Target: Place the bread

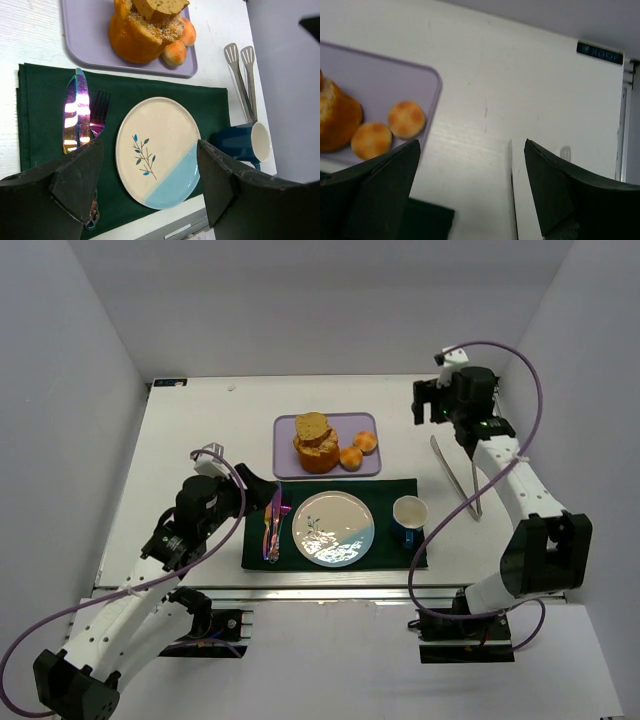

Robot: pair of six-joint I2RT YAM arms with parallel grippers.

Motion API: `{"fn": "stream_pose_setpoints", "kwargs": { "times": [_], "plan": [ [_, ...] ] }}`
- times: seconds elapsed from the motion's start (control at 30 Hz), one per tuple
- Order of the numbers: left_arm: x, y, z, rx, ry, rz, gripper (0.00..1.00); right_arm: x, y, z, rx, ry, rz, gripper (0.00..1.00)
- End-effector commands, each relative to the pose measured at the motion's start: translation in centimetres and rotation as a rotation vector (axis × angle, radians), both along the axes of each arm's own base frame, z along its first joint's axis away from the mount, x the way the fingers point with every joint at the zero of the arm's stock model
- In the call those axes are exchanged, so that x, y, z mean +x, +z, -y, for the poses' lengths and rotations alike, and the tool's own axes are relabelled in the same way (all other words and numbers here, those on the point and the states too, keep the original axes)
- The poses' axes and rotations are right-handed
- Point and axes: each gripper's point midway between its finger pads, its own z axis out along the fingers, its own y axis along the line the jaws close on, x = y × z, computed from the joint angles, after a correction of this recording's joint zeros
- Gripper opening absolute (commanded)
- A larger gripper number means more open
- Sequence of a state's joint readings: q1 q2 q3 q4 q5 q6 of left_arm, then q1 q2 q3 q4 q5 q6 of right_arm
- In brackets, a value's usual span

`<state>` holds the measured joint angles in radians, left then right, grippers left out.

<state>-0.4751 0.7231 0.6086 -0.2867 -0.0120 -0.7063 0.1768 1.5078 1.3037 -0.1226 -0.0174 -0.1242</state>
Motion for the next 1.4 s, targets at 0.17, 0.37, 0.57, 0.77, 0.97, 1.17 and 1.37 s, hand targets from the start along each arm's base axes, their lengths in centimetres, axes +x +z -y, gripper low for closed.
{"fn": "stream_pose_setpoints", "kwargs": {
  "times": [0.17,0.37,0.57,0.77,0.97,1.17,1.37],
  "plan": [
    [1.0,1.9,-0.5,0.009,0.037,0.070,0.74,-7.3,-7.0,6.8,-0.008,0.138,-0.209,0.54],
    [0.9,1.4,-0.9,0.009,0.056,0.082,0.36,-10.0,-12.8,10.9,-0.050,0.038,-0.378,0.60],
    [0.3,0.3,-0.8,0.000,0.043,0.056,0.60,-10.0,-16.2,12.4,-0.078,-0.050,-0.427,0.89],
    [0.1,0.4,-1.0,0.009,0.045,0.045,0.62,-8.5,-18.1,14.5,-0.136,-0.136,-0.434,0.89],
    [-0.2,0.1,-1.3,-0.009,0.064,0.035,0.62,-8.0,-20.9,15.7,-0.151,-0.152,-0.506,0.87],
    [-0.2,0.1,-1.3,-0.007,0.067,0.021,0.62,-7.8,-22.9,14.9,-0.116,-0.106,-0.546,0.81],
    [0.1,0.3,-1.2,0.005,0.066,0.016,0.62,-8.2,-24.1,14.5,-0.084,-0.072,-0.582,0.63]
  ]
}}
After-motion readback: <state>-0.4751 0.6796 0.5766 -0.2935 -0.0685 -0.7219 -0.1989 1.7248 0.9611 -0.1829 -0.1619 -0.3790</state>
